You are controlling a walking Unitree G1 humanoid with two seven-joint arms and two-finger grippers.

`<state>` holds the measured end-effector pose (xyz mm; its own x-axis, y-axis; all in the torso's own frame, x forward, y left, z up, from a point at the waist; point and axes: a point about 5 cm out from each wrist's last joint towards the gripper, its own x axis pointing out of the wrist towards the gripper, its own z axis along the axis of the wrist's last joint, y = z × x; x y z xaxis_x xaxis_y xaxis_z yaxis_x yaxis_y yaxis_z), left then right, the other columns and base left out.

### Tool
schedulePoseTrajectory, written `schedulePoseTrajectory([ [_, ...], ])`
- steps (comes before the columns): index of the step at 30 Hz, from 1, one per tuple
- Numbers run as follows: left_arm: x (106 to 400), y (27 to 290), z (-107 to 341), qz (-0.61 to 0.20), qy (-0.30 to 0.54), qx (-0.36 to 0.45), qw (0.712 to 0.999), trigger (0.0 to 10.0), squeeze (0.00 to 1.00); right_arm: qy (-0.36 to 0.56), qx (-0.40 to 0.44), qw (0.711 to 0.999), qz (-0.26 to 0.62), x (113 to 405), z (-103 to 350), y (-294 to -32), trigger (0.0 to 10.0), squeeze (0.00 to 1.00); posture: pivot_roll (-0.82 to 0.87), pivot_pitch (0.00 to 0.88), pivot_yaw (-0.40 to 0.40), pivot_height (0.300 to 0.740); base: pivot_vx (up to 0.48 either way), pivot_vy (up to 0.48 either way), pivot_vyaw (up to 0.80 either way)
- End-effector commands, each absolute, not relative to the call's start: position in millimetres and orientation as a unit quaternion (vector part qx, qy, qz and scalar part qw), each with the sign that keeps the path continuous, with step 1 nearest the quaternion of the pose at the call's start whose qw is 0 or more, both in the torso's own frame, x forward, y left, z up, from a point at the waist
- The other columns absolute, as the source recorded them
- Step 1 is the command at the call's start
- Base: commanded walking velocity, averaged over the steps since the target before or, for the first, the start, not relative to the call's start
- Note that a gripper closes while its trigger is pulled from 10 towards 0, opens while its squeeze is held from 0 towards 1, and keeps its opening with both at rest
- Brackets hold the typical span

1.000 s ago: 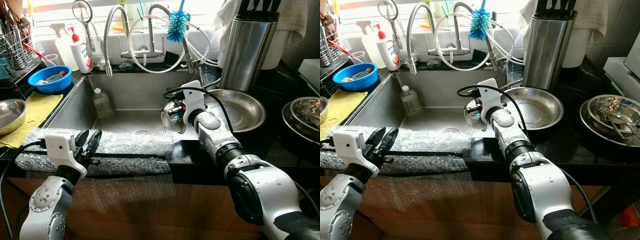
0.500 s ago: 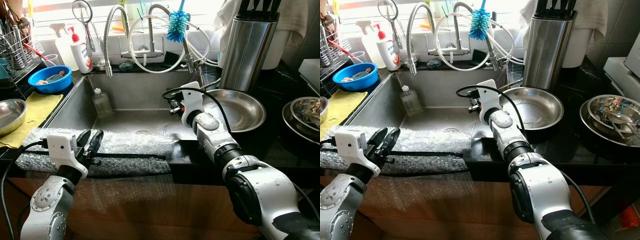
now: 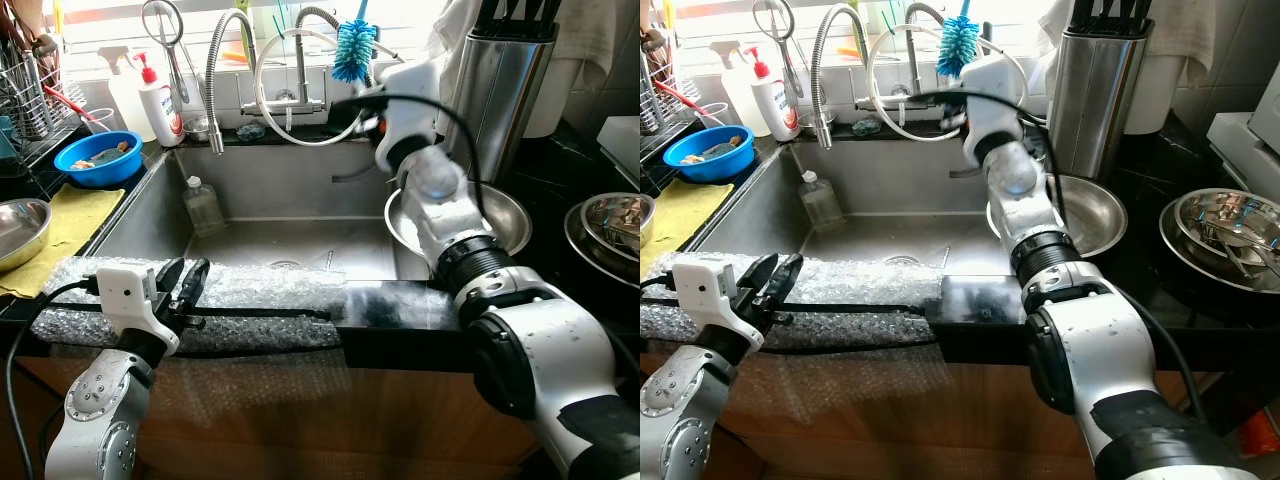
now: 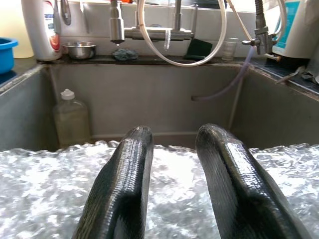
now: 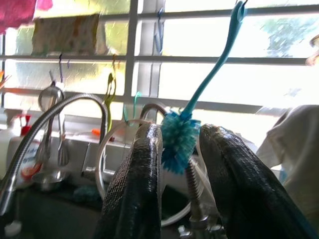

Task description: Kitchen organization

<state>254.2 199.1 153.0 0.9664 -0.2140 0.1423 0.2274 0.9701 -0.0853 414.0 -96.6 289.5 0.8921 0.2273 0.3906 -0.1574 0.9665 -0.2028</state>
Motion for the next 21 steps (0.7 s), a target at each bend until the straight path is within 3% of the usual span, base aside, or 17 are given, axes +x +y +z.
schedulePoseTrajectory([
  [1,256,199,155,-0.114,-0.069,-0.049,0.99,10.0,0.0,-0.231,-0.075,0.966,0.086,411,297,-99,10.0,0.0,0.0,0.0,0.107,0.74,0.0,0.0,0.0],
  [8,259,195,153,-0.121,-0.067,-0.051,0.989,10.0,0.0,-0.254,-0.064,0.965,-0.003,380,292,-131,10.0,0.0,-0.03,0.0,0.115,0.74,0.0,0.0,0.0],
  [12,260,191,150,-0.129,-0.062,-0.055,0.988,10.0,0.0,-0.198,-0.06,0.975,-0.078,357,266,-153,10.0,0.0,-0.05,0.0,0.12,0.74,0.0,0.0,0.0],
  [21,261,188,148,-0.14,-0.059,-0.054,0.987,10.0,0.0,-0.103,-0.008,0.986,-0.134,337,235,-163,10.0,0.0,-0.07,0.0,0.126,0.74,0.0,0.0,0.0],
])
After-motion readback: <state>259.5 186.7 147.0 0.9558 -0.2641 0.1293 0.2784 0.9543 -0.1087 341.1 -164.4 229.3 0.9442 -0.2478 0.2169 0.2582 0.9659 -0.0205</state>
